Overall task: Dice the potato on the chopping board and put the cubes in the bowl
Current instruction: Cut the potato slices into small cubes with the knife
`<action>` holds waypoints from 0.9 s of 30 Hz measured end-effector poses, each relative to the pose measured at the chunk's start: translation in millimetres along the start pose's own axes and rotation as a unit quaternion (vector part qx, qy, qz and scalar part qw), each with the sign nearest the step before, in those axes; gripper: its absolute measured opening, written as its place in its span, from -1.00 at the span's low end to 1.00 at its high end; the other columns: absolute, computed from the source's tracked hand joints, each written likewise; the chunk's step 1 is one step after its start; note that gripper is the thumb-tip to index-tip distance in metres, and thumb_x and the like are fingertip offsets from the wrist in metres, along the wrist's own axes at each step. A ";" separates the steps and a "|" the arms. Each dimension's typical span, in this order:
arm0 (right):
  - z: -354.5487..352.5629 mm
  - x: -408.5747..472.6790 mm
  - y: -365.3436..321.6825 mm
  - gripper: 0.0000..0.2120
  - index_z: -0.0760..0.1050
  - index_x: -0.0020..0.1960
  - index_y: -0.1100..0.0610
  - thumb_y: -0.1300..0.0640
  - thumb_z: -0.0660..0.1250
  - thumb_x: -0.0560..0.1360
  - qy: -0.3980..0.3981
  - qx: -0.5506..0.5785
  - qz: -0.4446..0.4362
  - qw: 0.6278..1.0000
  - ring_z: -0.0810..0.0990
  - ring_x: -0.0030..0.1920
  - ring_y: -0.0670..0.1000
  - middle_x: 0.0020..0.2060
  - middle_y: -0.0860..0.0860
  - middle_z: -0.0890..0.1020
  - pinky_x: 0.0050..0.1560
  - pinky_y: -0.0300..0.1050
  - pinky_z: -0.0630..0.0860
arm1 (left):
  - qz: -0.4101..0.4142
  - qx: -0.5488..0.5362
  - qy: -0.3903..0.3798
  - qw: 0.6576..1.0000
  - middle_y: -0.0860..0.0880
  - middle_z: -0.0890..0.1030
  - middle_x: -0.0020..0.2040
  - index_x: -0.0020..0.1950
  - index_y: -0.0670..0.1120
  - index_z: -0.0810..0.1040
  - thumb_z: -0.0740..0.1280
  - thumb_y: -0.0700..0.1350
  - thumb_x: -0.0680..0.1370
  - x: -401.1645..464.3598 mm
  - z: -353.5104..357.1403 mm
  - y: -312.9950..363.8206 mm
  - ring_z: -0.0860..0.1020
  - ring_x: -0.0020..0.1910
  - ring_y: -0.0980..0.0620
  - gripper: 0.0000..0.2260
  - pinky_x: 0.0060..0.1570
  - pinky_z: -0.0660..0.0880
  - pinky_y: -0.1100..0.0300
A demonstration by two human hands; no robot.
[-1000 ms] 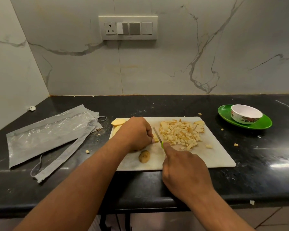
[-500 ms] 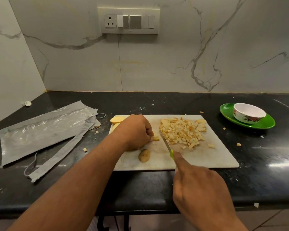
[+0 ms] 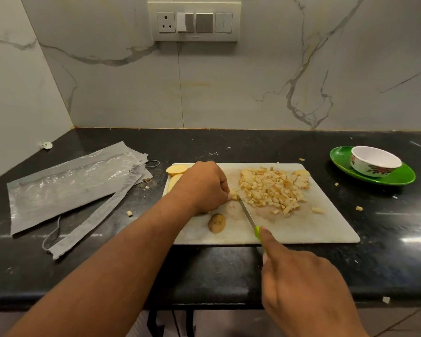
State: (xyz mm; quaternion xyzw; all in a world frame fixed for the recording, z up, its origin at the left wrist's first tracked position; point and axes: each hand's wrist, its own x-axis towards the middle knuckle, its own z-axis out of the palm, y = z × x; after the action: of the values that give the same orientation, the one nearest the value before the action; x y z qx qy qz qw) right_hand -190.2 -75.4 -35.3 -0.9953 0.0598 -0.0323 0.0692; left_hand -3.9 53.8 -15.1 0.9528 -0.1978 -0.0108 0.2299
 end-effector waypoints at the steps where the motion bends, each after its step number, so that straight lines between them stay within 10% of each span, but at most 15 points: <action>1: -3.6 -1.5 0.5 -0.44 -0.17 0.61 -0.16 -0.09 -0.05 0.66 0.000 0.011 0.006 1.000 0.45 -0.10 -0.02 -0.07 -0.07 0.52 -0.08 -0.07 0.34 | 0.002 0.005 -0.003 1.000 0.08 0.73 -0.06 -0.01 0.02 0.77 0.51 -0.07 0.55 -1.4 -1.0 -0.2 0.63 -0.09 0.11 -0.94 0.02 0.63 0.15; 8: 3.4 29.0 -17.7 -0.45 0.00 0.63 -0.07 -0.05 -0.04 0.65 0.082 0.017 -0.026 0.996 0.48 -0.21 -0.06 -0.21 -0.06 0.49 -0.21 -0.08 0.41 | -0.003 -0.004 -0.003 1.000 0.07 0.74 -0.07 0.01 0.00 0.77 0.48 -0.16 0.55 -4.2 -5.3 0.7 0.64 -0.09 0.10 -0.89 0.07 0.65 0.12; 19: -3.5 4.0 -10.5 -0.40 -0.23 0.60 -0.16 -0.09 -0.04 0.65 -0.044 0.010 -0.003 0.999 0.50 -0.09 -0.01 -0.06 -0.07 0.53 -0.05 -0.05 0.42 | -0.001 -0.018 0.000 1.000 0.09 0.73 -0.08 0.01 -0.01 0.78 0.52 -0.12 0.54 1.9 -2.0 -4.5 0.61 -0.15 0.14 -0.92 -0.03 0.60 0.21; 27: 1.6 31.4 -18.9 -0.46 0.03 0.62 -0.09 -0.07 -0.03 0.64 0.080 0.018 -0.023 0.996 0.46 -0.25 -0.06 -0.23 -0.06 0.49 -0.24 -0.07 0.38 | -0.019 -0.035 0.024 0.999 0.11 0.70 -0.25 -0.15 0.01 0.77 0.59 -0.05 0.47 -0.8 -3.6 -8.5 0.64 -0.20 0.12 -0.95 -0.12 0.61 0.21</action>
State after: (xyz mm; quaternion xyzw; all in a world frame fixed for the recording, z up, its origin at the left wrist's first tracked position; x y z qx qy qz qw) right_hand -156.8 -60.5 -32.4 -0.9891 0.0419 -0.1148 0.0817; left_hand -1.1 62.6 -15.7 0.9478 -0.1731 0.0009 0.2677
